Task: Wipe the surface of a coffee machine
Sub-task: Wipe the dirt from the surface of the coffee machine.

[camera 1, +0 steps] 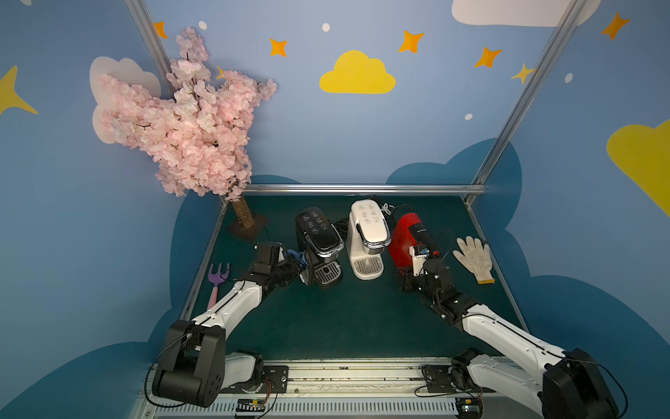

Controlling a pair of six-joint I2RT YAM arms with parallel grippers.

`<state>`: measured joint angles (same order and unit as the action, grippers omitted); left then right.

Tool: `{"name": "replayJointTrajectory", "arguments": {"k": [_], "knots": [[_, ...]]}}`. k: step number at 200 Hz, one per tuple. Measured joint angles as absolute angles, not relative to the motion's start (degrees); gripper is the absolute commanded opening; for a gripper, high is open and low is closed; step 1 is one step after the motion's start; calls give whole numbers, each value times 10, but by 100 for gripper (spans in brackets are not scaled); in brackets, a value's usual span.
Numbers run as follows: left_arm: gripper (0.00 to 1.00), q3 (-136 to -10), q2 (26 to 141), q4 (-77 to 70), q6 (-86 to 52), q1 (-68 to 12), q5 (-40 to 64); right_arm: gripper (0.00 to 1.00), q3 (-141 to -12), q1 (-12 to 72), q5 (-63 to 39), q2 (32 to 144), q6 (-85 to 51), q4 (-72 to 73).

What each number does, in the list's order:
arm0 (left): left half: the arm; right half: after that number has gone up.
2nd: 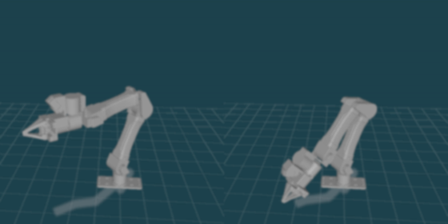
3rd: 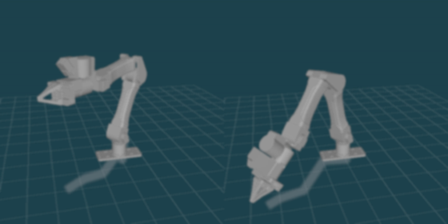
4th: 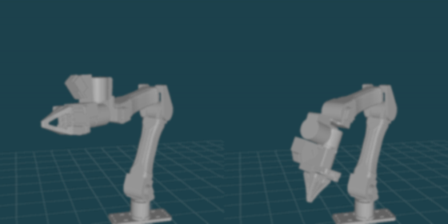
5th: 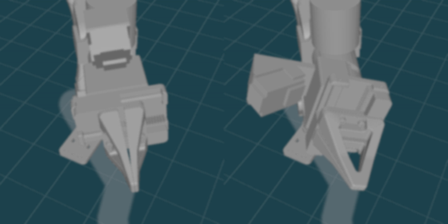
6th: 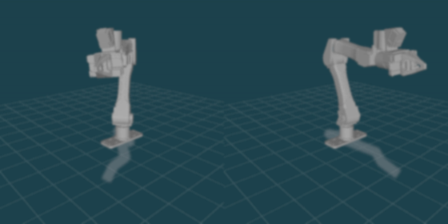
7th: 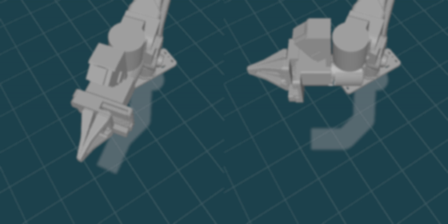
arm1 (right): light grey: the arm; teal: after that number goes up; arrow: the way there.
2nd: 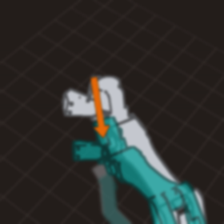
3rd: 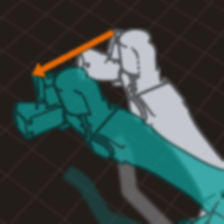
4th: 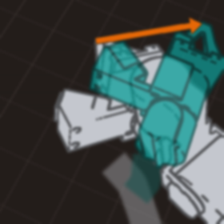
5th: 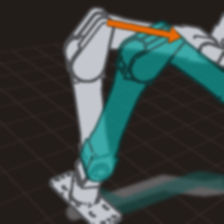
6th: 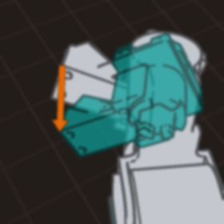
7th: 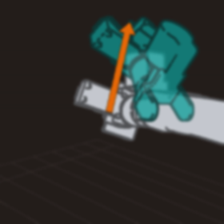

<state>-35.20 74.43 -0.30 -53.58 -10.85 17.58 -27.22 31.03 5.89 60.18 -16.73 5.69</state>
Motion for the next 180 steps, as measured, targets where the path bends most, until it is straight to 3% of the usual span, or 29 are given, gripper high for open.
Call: {"name": "replayJointTrajectory", "arguments": {"k": [95, 180], "knots": [[3, -353, 860, -127, -633, -177, 184, 34, -272, 311, 55, 605, -167, 57], [3, -321, 798, -221, -676, -343, 1, 34, -272, 311, 53, 605, -168, 57]]}}
